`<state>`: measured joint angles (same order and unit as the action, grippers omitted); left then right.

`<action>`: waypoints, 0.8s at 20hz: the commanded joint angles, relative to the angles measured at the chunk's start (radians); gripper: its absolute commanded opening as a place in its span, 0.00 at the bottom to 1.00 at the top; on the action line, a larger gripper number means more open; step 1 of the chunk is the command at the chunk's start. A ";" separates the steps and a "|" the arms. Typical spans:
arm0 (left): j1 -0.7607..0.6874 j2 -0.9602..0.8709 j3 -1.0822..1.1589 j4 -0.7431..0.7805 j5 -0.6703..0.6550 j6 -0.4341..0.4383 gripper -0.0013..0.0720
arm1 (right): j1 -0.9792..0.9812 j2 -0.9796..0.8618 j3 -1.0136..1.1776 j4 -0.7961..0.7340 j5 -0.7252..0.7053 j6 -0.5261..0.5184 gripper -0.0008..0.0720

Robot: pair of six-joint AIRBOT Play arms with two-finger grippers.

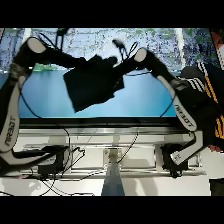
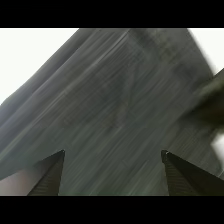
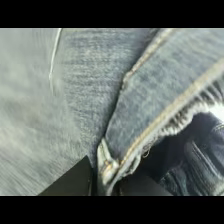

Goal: Fold the clothes and pants, and hang the long-sleeved shirts on hangers.

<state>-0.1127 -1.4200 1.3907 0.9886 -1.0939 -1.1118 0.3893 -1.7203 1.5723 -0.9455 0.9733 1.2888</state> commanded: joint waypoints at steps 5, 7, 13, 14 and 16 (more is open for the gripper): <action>0.117 0.265 0.001 0.022 0.001 0.000 0.96 | -0.248 0.444 0.035 -0.337 0.106 0.283 0.07; 0.116 0.285 0.001 0.021 0.001 0.000 0.96 | -0.340 0.592 0.035 -0.433 0.194 0.336 0.07; 0.114 0.284 0.001 0.022 0.001 0.000 0.96 | -0.717 0.908 0.035 -0.866 0.472 0.377 0.07; 0.114 0.284 0.001 0.022 0.001 0.000 0.96 | -0.801 0.928 0.035 -0.891 0.501 0.366 0.07; 0.114 0.284 0.001 0.021 0.001 0.000 0.96 | -0.956 0.939 0.035 -0.887 0.526 0.335 0.07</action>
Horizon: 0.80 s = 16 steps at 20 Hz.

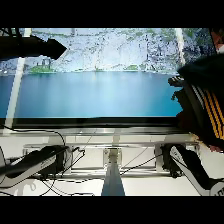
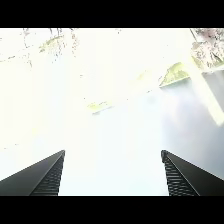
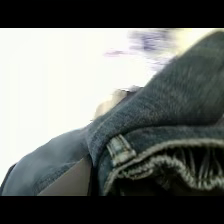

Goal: Fold the clothes and pants, and hang the long-sleeved shirts on hangers.

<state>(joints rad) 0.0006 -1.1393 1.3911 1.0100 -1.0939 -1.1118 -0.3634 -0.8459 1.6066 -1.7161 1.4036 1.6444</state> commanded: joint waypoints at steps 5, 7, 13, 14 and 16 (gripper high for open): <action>0.001 0.003 0.000 0.000 0.000 0.000 0.96 | -0.376 0.051 -0.033 -0.105 0.176 -0.021 0.07; 0.001 0.003 0.000 0.000 0.001 0.000 0.96 | -0.380 0.047 -0.056 -0.102 0.175 -0.006 0.40; 0.001 0.003 0.000 0.000 0.000 0.000 0.96 | -0.380 0.016 -0.063 -0.092 0.093 -0.003 0.97; 0.001 0.003 0.000 0.000 0.000 0.000 0.96 | -0.380 0.011 -0.063 -0.081 0.068 -0.003 0.96; 0.001 0.003 0.000 0.000 0.001 0.000 0.96 | -0.380 -0.005 -0.064 -0.025 0.008 0.000 0.96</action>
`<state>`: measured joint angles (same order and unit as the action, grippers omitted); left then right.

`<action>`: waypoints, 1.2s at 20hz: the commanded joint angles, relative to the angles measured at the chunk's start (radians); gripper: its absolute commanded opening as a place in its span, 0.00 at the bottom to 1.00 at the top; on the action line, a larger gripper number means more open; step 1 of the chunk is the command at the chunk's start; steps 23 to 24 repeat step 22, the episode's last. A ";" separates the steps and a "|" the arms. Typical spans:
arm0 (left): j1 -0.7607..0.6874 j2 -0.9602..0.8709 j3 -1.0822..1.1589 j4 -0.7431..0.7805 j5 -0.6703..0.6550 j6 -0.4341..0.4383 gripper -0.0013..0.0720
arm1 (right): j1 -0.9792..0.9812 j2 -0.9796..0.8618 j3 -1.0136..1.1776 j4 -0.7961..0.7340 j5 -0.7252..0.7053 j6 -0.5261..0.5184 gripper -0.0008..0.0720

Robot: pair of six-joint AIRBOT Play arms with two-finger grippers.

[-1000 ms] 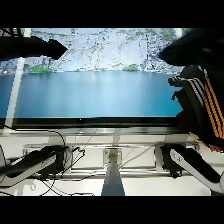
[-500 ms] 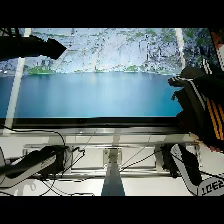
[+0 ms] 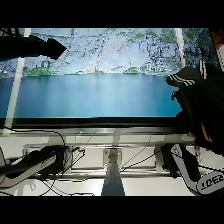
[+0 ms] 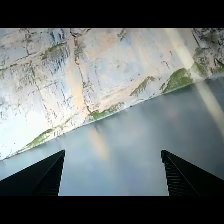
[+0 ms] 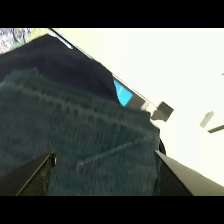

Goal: Fold the clothes and pants, and hang the long-sleeved shirts on hangers.

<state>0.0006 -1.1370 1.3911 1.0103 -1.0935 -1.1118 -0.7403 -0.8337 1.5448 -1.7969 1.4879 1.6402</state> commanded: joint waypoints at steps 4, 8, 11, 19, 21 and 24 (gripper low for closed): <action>0.001 0.001 0.000 0.000 0.000 0.000 0.96 | 0.010 -0.064 -0.008 0.326 -0.200 0.019 0.28; 0.001 0.001 0.000 0.000 0.000 0.000 0.96 | 0.163 -0.132 -0.008 0.477 -0.269 -0.053 0.07; 0.001 0.001 0.000 0.000 0.000 0.000 0.96 | 0.397 -0.170 -0.008 0.459 -0.274 -0.253 0.07; 0.001 0.001 0.000 0.000 0.000 0.000 0.96 | 0.658 -0.160 -0.008 0.135 -0.314 -0.235 0.07; 0.001 0.001 0.000 0.000 0.000 0.000 0.96 | 0.658 -0.160 -0.008 0.166 -0.314 -0.235 0.07; 0.001 0.001 0.000 0.000 0.000 0.000 0.96 | 0.658 -0.160 -0.008 0.183 -0.317 -0.235 0.07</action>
